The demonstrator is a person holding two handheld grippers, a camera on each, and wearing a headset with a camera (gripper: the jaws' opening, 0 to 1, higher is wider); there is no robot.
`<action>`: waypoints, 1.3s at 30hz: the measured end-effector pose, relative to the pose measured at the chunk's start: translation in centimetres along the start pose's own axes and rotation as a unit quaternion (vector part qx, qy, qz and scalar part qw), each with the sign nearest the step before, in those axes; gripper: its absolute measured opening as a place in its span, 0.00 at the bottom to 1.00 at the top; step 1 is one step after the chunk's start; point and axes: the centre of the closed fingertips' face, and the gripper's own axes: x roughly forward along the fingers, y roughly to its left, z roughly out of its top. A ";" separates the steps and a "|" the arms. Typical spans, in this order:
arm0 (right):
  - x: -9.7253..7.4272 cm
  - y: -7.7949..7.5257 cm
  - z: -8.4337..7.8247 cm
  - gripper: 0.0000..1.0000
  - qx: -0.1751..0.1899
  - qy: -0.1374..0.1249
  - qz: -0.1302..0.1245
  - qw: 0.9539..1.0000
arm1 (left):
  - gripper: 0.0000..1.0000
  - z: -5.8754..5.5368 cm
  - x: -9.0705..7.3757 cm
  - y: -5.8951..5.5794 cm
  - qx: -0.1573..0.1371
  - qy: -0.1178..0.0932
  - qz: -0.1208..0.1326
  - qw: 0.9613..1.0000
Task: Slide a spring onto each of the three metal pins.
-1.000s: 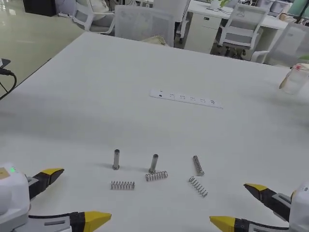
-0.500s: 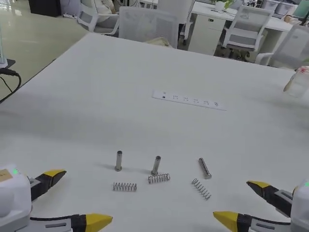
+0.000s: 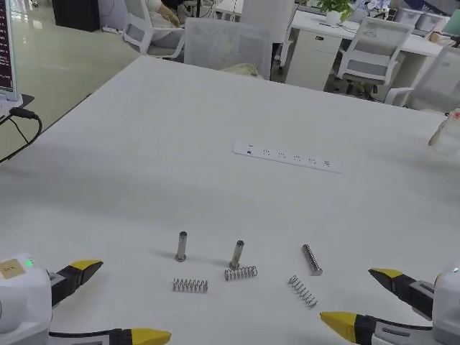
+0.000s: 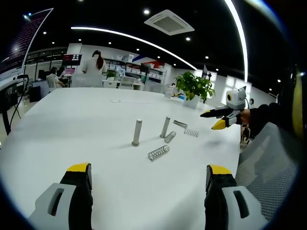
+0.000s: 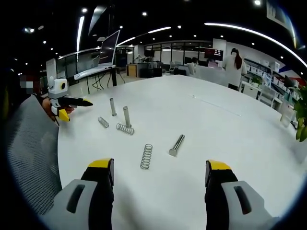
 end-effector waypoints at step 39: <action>2.6 -1.7 2.5 0.67 -0.006 0.016 0.007 1.000 | 0.95 0.4 -0.6 -0.2 0.000 -0.002 0.008 1.000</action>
